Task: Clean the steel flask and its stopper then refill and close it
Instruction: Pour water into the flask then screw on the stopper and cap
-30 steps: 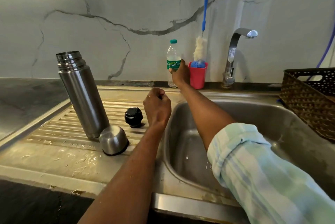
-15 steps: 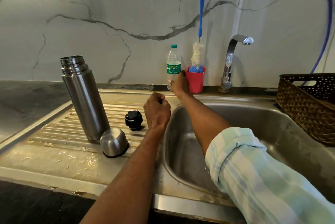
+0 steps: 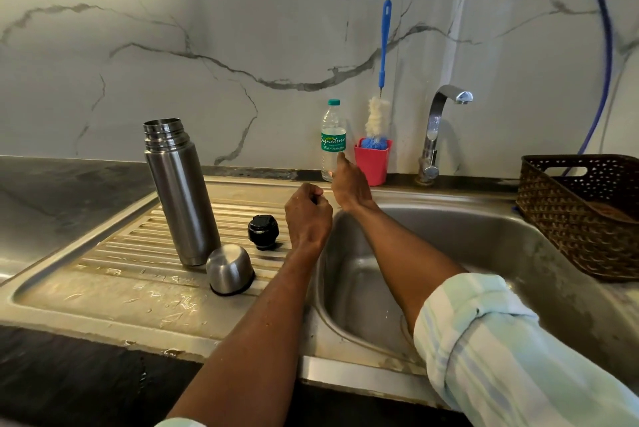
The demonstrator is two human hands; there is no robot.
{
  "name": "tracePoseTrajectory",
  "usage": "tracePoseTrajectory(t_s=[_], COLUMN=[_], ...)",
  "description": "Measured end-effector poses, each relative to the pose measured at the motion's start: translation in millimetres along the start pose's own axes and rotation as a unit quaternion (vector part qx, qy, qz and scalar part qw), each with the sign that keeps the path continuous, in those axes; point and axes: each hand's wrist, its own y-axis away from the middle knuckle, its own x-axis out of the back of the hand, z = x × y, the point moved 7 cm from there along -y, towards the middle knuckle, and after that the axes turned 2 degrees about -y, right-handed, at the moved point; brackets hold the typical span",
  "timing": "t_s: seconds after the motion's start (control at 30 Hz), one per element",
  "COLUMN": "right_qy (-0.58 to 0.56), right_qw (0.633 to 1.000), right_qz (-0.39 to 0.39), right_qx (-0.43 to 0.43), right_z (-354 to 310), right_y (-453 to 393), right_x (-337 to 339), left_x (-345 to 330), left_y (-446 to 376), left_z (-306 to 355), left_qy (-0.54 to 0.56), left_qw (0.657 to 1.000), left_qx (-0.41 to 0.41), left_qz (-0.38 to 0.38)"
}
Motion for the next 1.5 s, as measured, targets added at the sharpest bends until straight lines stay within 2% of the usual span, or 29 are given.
tracePoseTrajectory(t_s=[0.3,0.43,0.5,0.6,0.67,0.8,0.9,1.0,1.2,1.33,1.4,1.5], right_qy=[-0.079,-0.149,-0.189,-0.217,-0.228,-0.241,-0.213,-0.186,-0.185,-0.204,-0.204,-0.250], right_qw=[0.995,0.981,0.974,0.970,0.971,0.970,0.975,0.976,0.967,0.961,0.965,0.965], right_qz=[0.049,0.084,0.083,0.064,0.040,-0.029,-0.053,-0.096,-0.165,-0.184,-0.161,-0.062], right_qx=[-0.045,-0.088,-0.094,-0.086,-0.061,-0.026,-0.043,-0.065,-0.053,-0.042,-0.040,-0.047], right_z=[-7,-25,-42,-75,-103,-143,-143,-134,-129,-126,-126,-136], right_y=[79,110,122,140,152,173,173,167,147,141,138,126], right_x=[65,90,91,82,75,57,41,24,-5,-18,-17,0], left_x=[25,56,81,130,165,214,225,227,222,215,209,201], left_y=[12,30,40,56,60,62,67,63,29,14,10,6], left_z=[21,33,43,52,42,0,-24,-40,-63,-72,-71,-67], left_qy=[-0.001,0.031,0.038,0.039,0.057,0.032,-0.001,0.016,0.034,0.029,0.017,0.038], left_qw=[0.999,0.998,0.994,0.983,0.973,0.968,0.967,0.964,0.975,0.985,0.990,0.994], left_qx=[-0.034,-0.043,-0.075,-0.130,-0.131,-0.049,-0.038,0.003,0.041,0.041,0.028,0.004], left_qz=[0.010,0.039,0.067,0.126,0.179,0.246,0.251,0.267,0.214,0.165,0.137,0.102])
